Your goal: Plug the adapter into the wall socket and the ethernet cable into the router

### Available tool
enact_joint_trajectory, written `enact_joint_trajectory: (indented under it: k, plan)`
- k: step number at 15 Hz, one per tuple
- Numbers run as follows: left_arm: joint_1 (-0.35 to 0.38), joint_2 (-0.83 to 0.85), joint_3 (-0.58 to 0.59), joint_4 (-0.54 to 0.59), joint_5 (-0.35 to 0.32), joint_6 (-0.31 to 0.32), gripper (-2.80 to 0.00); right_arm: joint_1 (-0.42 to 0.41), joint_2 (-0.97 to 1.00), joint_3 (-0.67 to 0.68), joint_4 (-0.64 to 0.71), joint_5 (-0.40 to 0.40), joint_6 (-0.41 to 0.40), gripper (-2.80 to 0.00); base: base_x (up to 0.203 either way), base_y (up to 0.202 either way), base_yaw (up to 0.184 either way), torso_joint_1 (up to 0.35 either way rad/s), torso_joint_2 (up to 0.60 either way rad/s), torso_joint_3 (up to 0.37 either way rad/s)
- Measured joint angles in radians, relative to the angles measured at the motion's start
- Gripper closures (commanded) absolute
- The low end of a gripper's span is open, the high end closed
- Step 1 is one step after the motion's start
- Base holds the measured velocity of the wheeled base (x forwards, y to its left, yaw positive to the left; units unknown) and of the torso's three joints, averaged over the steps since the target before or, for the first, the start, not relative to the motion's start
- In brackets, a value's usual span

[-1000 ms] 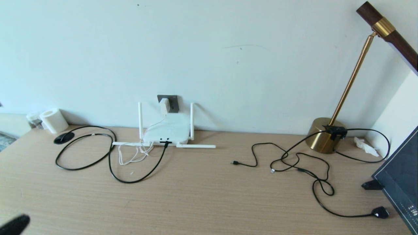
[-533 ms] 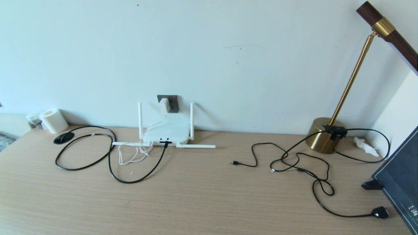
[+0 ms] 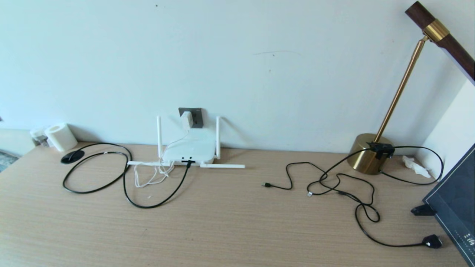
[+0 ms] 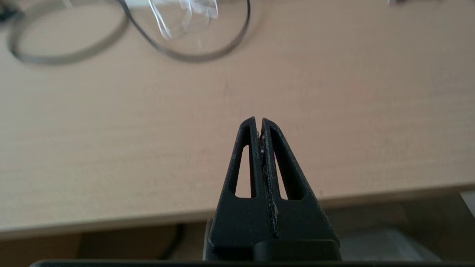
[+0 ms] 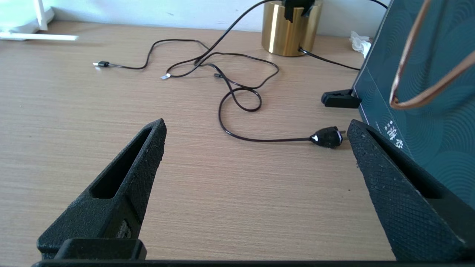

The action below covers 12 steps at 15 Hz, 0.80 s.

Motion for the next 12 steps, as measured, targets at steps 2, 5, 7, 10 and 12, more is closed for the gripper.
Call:
enact_joint_trajectory:
  k: [2, 5, 7, 10, 12]
  plan:
    - [0.007, -0.081, 0.000, 0.000, 0.018, -0.018, 0.00, 0.000, 0.000, 0.000, 0.000, 0.000, 0.001, -2.80, 0.000, 0.000, 0.000, 0.000, 0.00, 0.000]
    - [0.016, -0.131, 0.000, -0.005, 0.044, -0.125, 0.00, 0.000, 0.000, 0.000, -0.001, -0.002, 0.004, -2.80, 0.000, 0.000, 0.000, 0.000, 0.00, 0.000]
    - [0.017, -0.143, 0.000, -0.005, 0.045, -0.128, 0.00, 0.000, 0.000, 0.003, -0.016, -0.005, 0.005, -2.80, 0.000, 0.000, 0.000, 0.000, 0.00, 0.000]
    - [0.018, -0.148, 0.000, -0.005, 0.045, -0.128, 0.00, 0.000, 0.000, 0.005, -0.018, -0.007, 0.008, -2.80, 0.000, 0.000, 0.000, 0.000, 0.00, 0.000]
    - [0.018, -0.149, 0.000, -0.006, 0.045, -0.129, 0.00, 0.000, 0.000, 0.006, -0.018, -0.007, 0.009, -2.80, 0.000, 0.000, 0.000, 0.000, 0.00, 0.000]
